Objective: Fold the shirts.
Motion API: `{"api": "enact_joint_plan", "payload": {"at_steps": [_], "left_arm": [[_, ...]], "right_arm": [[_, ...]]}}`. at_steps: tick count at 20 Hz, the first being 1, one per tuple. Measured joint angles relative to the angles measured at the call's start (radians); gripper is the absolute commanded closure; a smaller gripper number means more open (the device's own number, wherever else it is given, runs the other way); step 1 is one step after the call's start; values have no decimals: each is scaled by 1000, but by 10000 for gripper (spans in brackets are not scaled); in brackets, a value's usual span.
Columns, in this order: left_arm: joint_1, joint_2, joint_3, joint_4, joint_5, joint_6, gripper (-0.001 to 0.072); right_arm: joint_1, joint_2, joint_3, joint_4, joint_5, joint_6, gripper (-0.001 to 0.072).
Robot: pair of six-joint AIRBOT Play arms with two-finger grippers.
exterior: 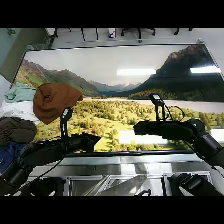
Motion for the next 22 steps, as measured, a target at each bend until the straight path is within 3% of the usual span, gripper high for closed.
{"api": "enact_joint_plan", "payload": {"at_steps": [15,22], "left_arm": [[0,0,0,0,-3,0,690],[3,0,0,-5,-148,0,691]], "right_arm": [[0,-1,0,0,3,0,693],[0,-29,0,16,47,0,693]]}}
